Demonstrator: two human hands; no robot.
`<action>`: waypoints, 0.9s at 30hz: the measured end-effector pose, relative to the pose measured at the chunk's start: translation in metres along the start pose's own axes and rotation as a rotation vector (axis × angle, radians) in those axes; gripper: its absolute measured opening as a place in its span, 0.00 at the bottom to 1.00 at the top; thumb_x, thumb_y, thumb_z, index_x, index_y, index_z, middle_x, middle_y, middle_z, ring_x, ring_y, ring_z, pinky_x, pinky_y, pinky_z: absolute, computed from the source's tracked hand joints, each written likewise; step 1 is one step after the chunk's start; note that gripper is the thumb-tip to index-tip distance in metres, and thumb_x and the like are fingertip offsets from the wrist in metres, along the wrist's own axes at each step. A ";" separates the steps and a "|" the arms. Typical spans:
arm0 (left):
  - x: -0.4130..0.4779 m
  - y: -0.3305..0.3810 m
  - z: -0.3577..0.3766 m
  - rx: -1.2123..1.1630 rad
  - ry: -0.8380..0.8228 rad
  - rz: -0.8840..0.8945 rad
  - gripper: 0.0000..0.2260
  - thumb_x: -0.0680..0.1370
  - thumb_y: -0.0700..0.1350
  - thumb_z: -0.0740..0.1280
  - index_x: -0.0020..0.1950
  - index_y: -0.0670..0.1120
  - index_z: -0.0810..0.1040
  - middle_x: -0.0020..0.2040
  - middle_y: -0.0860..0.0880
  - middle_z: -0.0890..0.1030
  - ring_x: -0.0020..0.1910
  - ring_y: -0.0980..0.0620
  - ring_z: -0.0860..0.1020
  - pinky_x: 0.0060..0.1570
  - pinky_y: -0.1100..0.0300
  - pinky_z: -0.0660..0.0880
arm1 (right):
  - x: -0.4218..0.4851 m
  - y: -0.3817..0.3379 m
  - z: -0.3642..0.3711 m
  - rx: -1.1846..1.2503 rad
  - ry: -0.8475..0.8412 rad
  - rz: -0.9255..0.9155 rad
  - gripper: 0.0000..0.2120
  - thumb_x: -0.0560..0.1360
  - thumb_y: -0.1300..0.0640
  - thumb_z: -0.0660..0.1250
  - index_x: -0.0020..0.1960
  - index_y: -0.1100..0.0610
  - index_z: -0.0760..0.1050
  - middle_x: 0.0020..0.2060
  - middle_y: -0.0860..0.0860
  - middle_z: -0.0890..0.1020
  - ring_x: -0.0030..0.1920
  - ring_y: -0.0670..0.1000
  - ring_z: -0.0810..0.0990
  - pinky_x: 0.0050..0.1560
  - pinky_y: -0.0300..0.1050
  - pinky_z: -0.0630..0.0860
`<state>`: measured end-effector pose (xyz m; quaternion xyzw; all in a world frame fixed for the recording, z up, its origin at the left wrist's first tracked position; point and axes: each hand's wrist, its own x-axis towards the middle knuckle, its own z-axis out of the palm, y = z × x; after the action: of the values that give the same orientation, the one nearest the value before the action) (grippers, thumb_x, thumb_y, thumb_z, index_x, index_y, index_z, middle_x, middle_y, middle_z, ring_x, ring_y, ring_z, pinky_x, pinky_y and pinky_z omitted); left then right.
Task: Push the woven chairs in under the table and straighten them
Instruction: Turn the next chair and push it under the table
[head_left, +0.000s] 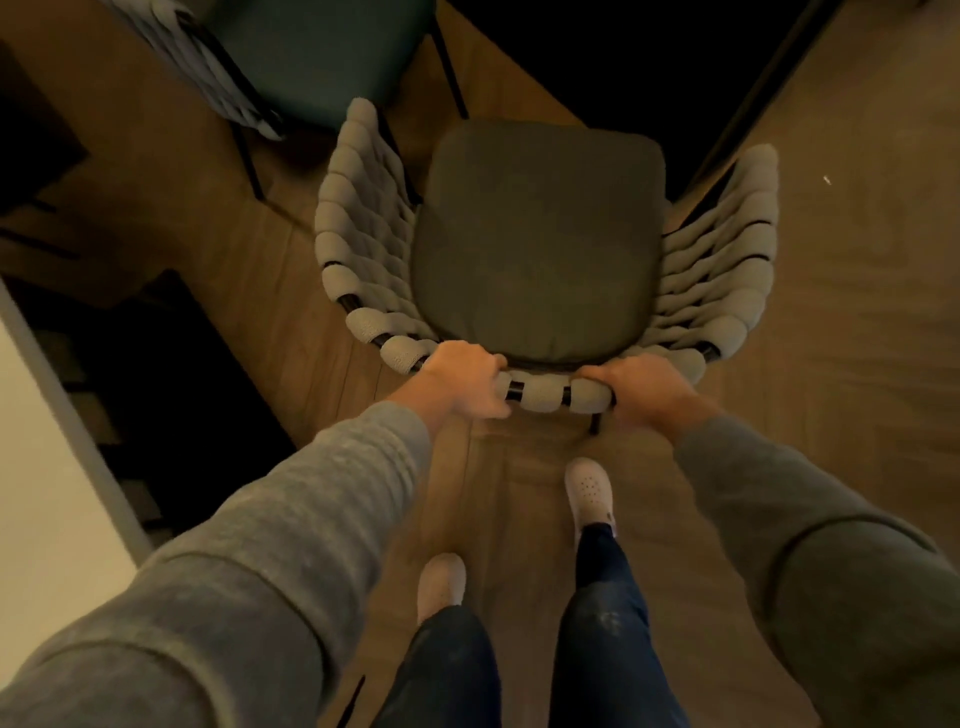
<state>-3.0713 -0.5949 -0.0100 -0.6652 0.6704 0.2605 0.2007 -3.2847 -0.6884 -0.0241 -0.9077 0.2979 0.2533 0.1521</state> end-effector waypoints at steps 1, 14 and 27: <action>0.005 -0.007 -0.004 -0.029 -0.027 0.003 0.22 0.72 0.65 0.66 0.57 0.51 0.73 0.45 0.52 0.78 0.46 0.50 0.78 0.45 0.56 0.74 | 0.008 0.008 -0.007 -0.015 -0.002 -0.027 0.25 0.76 0.55 0.65 0.71 0.42 0.65 0.55 0.51 0.80 0.55 0.54 0.79 0.55 0.51 0.76; 0.020 -0.003 -0.013 0.074 -0.069 -0.265 0.17 0.78 0.44 0.64 0.67 0.53 0.71 0.57 0.49 0.79 0.57 0.47 0.76 0.59 0.48 0.72 | 0.038 0.062 -0.037 -0.060 -0.039 -0.298 0.26 0.76 0.55 0.65 0.72 0.46 0.65 0.59 0.51 0.79 0.58 0.53 0.78 0.57 0.49 0.74; -0.019 0.153 0.033 -0.092 -0.043 -0.385 0.13 0.78 0.44 0.63 0.63 0.52 0.74 0.54 0.48 0.79 0.55 0.45 0.77 0.54 0.49 0.72 | -0.058 0.120 0.003 -0.171 -0.013 -0.379 0.23 0.76 0.53 0.66 0.69 0.41 0.68 0.58 0.47 0.80 0.58 0.50 0.78 0.56 0.46 0.73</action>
<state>-3.2252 -0.5630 -0.0112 -0.7838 0.5139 0.2618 0.2305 -3.4003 -0.7534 -0.0102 -0.9555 0.0984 0.2503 0.1210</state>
